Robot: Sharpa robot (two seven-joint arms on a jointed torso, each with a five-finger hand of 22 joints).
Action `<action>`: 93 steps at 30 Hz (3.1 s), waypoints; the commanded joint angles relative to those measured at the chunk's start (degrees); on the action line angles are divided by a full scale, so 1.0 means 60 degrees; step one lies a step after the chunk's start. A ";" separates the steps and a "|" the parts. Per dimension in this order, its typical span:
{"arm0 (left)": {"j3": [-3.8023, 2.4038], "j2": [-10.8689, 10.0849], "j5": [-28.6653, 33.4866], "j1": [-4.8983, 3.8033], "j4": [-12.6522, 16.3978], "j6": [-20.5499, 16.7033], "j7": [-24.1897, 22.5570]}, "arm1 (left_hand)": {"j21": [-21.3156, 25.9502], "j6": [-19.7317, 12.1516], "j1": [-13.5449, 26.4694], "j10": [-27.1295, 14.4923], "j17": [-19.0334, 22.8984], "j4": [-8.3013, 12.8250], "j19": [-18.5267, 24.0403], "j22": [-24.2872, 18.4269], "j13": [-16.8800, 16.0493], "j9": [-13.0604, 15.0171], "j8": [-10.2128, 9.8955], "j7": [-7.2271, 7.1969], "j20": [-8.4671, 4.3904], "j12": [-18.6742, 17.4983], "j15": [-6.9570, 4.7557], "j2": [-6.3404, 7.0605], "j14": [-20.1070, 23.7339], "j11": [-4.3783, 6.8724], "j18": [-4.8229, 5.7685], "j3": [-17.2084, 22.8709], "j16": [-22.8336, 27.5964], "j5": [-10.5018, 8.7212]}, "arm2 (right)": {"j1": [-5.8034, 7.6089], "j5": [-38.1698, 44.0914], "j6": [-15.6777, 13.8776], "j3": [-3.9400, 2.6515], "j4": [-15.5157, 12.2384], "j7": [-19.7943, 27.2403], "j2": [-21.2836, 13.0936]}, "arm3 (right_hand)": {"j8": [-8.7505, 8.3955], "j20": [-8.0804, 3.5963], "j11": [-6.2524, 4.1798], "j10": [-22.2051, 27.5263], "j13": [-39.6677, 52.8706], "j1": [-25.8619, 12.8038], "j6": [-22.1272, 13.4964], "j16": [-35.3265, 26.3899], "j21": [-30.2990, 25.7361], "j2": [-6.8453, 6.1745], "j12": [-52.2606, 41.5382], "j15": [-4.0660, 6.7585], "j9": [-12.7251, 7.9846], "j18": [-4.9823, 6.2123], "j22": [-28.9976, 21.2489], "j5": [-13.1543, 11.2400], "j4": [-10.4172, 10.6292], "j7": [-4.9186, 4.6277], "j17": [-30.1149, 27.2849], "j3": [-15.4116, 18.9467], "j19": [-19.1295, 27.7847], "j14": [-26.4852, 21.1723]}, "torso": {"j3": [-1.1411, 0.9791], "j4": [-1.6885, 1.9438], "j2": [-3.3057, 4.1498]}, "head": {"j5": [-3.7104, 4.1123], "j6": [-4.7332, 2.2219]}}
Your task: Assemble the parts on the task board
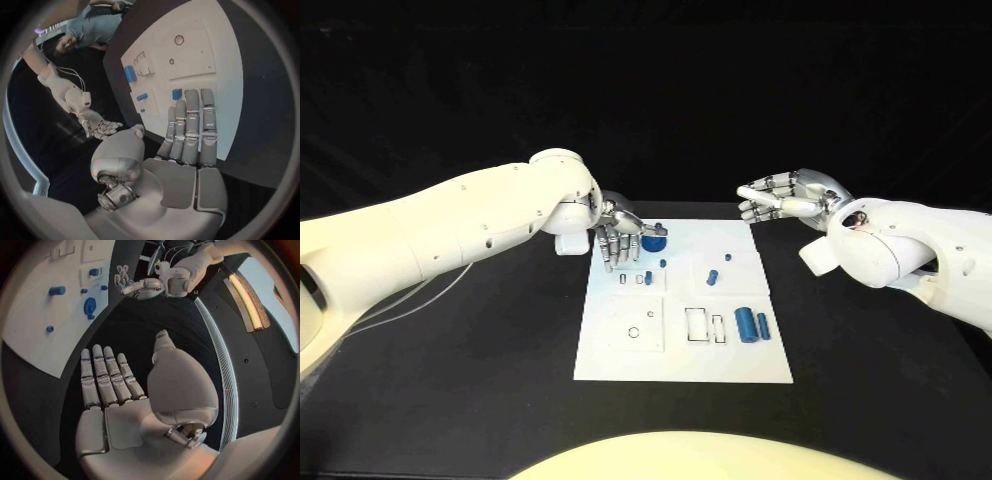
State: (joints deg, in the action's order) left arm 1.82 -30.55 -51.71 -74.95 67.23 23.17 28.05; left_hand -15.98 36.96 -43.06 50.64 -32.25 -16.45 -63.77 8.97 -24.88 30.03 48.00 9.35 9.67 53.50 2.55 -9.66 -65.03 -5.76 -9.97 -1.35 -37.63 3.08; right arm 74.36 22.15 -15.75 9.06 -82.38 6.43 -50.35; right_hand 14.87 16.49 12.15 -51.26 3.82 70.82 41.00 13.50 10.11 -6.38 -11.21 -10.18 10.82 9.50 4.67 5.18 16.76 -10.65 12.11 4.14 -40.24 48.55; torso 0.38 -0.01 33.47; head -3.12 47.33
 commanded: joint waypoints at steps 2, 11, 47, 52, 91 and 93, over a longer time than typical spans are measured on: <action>-0.0005 0.0073 -0.0381 -0.0023 -0.0130 -0.0071 -0.0017 | -0.0940 0.0007 -0.0493 0.0425 -0.1252 -0.0066 -0.0917 0.0487 -0.0974 0.0781 0.1294 -0.0282 -0.0446 0.1444 -0.0311 -0.0114 -0.0263 0.0344 -0.0084 -0.1013 -0.2579 0.0053 | 0.0005 0.0498 -0.0291 -0.0003 0.0071 0.0161 0.0024 | 0.0395 -0.0115 -0.0250 -0.0904 0.0051 0.0293 0.0572 0.0294 0.0282 0.0168 -0.0210 0.0226 0.0153 0.0193 0.0094 -0.0140 -0.0062 -0.0528 0.0273 -0.0331 -0.0887 0.0891 | -0.0011 -0.0022 0.0017 | -0.0017 0.0024; 0.0036 0.0246 -0.0485 -0.0025 -0.0316 0.0203 0.0015 | -0.4435 0.0063 -0.2316 0.2236 -0.7758 -0.0052 -0.0967 0.3077 -0.4352 0.1552 0.2207 -0.0733 -0.0985 0.3622 -0.0759 -0.0405 -0.3300 0.0759 -0.0041 -0.1257 -0.8025 0.0024 | 0.0006 0.1302 -0.0707 -0.0002 0.0147 0.0013 0.0069 | 0.0873 -0.0963 -0.0916 -0.2848 0.0891 0.0672 0.1479 0.1548 0.1152 0.0359 -0.0902 0.1071 0.0429 0.0190 0.0332 -0.0161 -0.0082 -0.0014 0.1592 0.0091 -0.3069 0.3288 | -0.0016 -0.0009 0.0041 | 0.0025 0.0086; 0.0582 0.0974 -0.0433 0.0068 -0.1179 0.0673 0.0242 | -0.8383 0.0321 -0.2859 0.2115 -0.9625 -0.0059 -0.1706 0.7502 -0.3975 0.1323 0.1119 -0.0673 -0.1037 0.3133 -0.0769 0.0922 -0.4162 0.0732 0.0471 0.0952 -0.8728 0.0000 | 0.0006 0.1389 -0.0871 -0.0003 0.0324 -0.0002 0.0169 | 0.0519 -0.0388 -0.0406 -0.1481 0.0765 0.0774 0.0886 -0.0059 0.0084 0.0303 0.0241 0.0462 0.0488 0.0163 -0.0141 -0.0135 -0.0047 -0.0417 0.2060 0.0393 -0.1951 0.1656 | -0.0007 -0.0029 0.0120 | 0.0064 0.0329; 0.0588 0.0975 -0.0579 0.0072 -0.1222 0.0751 0.0286 | -0.8428 0.0406 -0.2429 0.2161 -0.9625 -0.0062 -0.1674 0.7545 -0.4046 0.1460 0.1223 -0.0702 -0.1038 0.3159 -0.0782 0.0982 -0.4162 0.0752 0.0470 0.0931 -0.8728 -0.0001 | 0.0006 0.1388 -0.0878 -0.0003 0.0328 -0.0013 0.0173 | 0.0472 -0.0342 -0.0357 -0.1393 0.0687 0.0733 0.0798 -0.0179 0.0008 0.0206 0.0302 0.0415 0.0481 0.0165 -0.0140 -0.0129 -0.0032 -0.0468 0.2028 0.0316 -0.1863 0.1573 | -0.0010 -0.0022 0.0118 | 0.0080 0.0355; 0.0619 0.1347 -0.0778 0.0350 -0.1557 0.0820 0.0166 | -0.8376 0.0214 -0.2174 0.1944 -0.9625 -0.0009 -0.1475 0.7450 -0.3891 0.1859 0.1217 -0.0673 -0.1011 0.3031 -0.0757 0.0951 -0.4162 0.0725 0.0436 0.0850 -0.8728 0.0007 | 0.0006 0.1388 -0.0748 -0.0003 0.0308 -0.0116 0.0206 | 0.0423 -0.0264 -0.0277 -0.1282 0.0565 0.0599 0.0696 -0.0384 -0.0125 0.0049 0.0364 0.0331 0.0483 0.0164 -0.0138 -0.0115 -0.0013 -0.0557 0.1967 0.0134 -0.1705 0.1414 | -0.0030 -0.0019 0.0125 | 0.0113 0.0445; 0.0623 0.1361 -0.0796 0.0363 -0.1580 0.0831 0.0167 | -0.8371 0.0212 -0.2212 0.1936 -0.9625 -0.0008 -0.1468 0.7443 -0.3883 0.1865 0.1212 -0.0673 -0.1010 0.3026 -0.0756 0.0953 -0.4162 0.0724 0.0434 0.0873 -0.8728 0.0007 | 0.0006 0.1388 -0.0741 -0.0003 0.0300 -0.0119 0.0207 | 0.0423 -0.0264 -0.0277 -0.1282 0.0565 0.0599 0.0696 -0.0384 -0.0125 0.0049 0.0364 0.0331 0.0483 0.0164 -0.0138 -0.0115 -0.0013 -0.0557 0.1967 0.0134 -0.1705 0.1414 | -0.0029 -0.0024 0.0126 | 0.0113 0.0445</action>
State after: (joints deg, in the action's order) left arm 5.56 -22.58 -56.38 -72.83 57.81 27.90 29.15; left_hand -65.45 38.59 -55.54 62.45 -74.18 -16.75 -72.08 52.98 -48.06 40.19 55.26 5.13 3.51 71.44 -1.83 -3.76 -83.93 -1.43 -7.51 2.48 -89.20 3.11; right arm 74.38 30.40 -20.41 9.06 -80.46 5.67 -49.16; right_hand 18.69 14.94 10.14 -59.96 7.61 75.35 45.70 11.87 10.23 -4.49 -9.53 -8.07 13.15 10.19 4.25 4.74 16.29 -11.78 24.24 4.65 -51.62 57.90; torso 0.19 -0.13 34.17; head -2.43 50.01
